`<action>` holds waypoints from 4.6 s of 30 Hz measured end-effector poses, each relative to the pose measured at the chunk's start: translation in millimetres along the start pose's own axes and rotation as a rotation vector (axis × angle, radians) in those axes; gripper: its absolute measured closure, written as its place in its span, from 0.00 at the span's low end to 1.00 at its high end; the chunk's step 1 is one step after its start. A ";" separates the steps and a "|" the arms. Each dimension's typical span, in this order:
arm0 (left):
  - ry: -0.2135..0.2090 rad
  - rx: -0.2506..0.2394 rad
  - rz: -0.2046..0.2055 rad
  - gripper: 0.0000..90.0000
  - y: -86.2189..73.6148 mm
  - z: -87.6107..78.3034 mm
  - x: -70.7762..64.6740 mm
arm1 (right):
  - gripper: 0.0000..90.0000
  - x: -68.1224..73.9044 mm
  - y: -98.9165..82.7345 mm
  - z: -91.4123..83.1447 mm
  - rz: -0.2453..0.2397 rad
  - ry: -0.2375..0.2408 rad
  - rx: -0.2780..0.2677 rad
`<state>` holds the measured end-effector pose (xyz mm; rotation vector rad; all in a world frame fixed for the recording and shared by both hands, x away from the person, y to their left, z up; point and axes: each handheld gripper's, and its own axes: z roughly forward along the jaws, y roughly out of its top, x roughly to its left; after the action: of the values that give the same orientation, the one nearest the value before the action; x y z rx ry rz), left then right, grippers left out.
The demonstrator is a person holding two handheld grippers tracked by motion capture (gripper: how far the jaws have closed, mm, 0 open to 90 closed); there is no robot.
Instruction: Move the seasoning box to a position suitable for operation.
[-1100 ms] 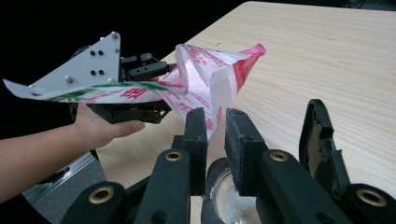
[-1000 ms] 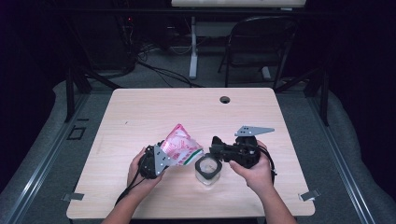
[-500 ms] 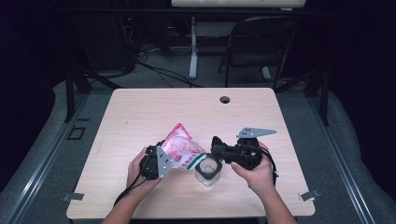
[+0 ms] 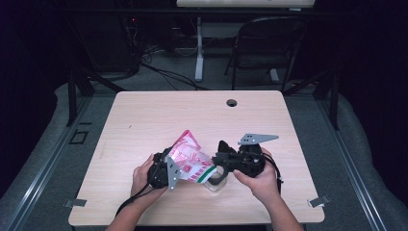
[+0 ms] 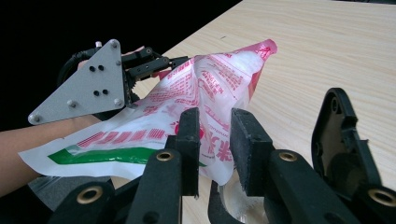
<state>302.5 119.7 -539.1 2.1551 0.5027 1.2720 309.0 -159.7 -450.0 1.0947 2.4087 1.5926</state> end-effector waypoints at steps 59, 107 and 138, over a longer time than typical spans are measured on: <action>0.149 0.007 0.221 0.64 13.5 -13.1 -7.8 | 1.00 10.1 -4.9 31.8 -0.067 -0.061 0.073; 0.224 0.047 0.374 0.65 22.3 -2.5 -4.5 | 1.00 -1.2 -4.4 39.9 -0.071 -0.115 0.081; 0.249 0.066 0.454 0.66 25.4 -2.7 -7.7 | 1.00 -7.0 -7.1 42.1 -0.059 -0.120 0.093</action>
<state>297.2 96.7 -526.7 2.2562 0.1516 1.8052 327.6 -132.2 -477.8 1.0895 2.4340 1.3690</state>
